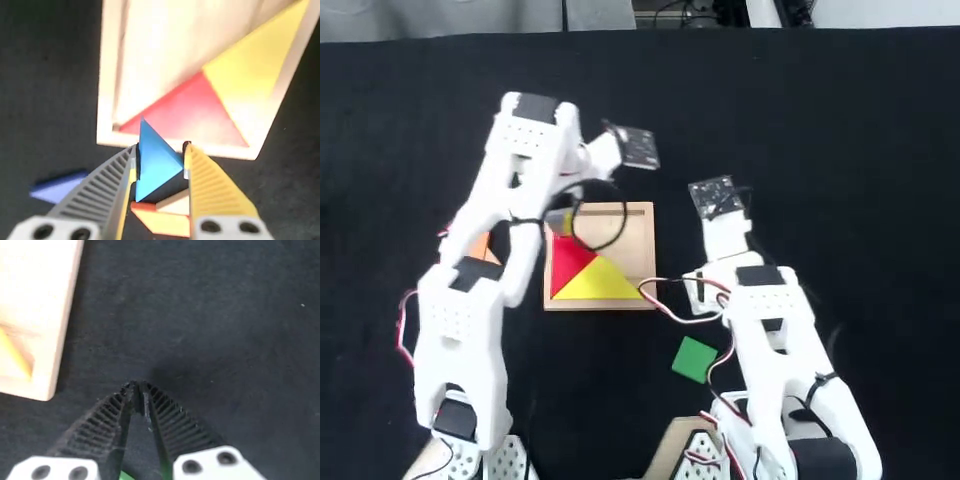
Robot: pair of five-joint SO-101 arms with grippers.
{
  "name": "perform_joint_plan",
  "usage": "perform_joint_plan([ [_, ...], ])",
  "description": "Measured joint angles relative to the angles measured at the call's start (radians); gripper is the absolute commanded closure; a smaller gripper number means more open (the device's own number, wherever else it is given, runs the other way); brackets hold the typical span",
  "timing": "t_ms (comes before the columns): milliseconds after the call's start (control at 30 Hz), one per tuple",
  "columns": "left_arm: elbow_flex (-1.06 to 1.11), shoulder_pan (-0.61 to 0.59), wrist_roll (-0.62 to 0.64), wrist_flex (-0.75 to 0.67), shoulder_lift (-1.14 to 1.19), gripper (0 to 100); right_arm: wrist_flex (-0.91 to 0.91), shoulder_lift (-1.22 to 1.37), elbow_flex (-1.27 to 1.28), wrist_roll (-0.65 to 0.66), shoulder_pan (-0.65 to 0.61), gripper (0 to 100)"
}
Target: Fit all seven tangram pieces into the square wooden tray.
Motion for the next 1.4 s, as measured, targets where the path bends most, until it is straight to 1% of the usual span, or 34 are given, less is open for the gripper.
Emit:
perform_joint_plan([
  [133,0.000,0.064,0.020,0.002,0.000,92,0.000,0.000,0.000,0.000,0.014,98.7],
  [233,0.000,0.084,0.026,-0.018,0.000,92,0.000,0.000,0.000,0.000,0.012,98.7],
  [367,0.002,0.083,0.026,-0.052,0.000,90,0.000,0.000,0.000,0.000,0.014,98.7],
  [500,0.009,0.083,0.026,-0.115,0.017,79,0.000,0.000,0.000,0.000,0.014,98.7],
  [567,0.008,0.080,0.029,-0.144,0.051,76,0.000,0.000,0.000,0.000,0.014,98.7],
  [767,0.006,0.041,0.029,-0.167,0.112,76,0.000,0.000,0.000,0.000,0.014,98.7],
  [933,0.005,0.023,0.031,-0.167,0.117,76,0.000,0.000,0.000,0.000,0.014,98.7],
  [1033,-0.006,0.023,0.077,-0.164,0.117,76,0.000,0.000,0.000,0.000,0.014,98.7],
  [1167,-0.052,0.083,0.207,-0.167,0.117,76,0.000,0.000,0.000,0.000,0.014,98.7],
  [1267,-0.058,0.124,0.229,-0.181,0.117,76,0.000,0.000,0.000,0.000,0.014,98.7],
  [1400,-0.066,0.123,0.239,-0.238,0.173,76,0.000,0.000,0.000,0.000,0.014,98.7],
])
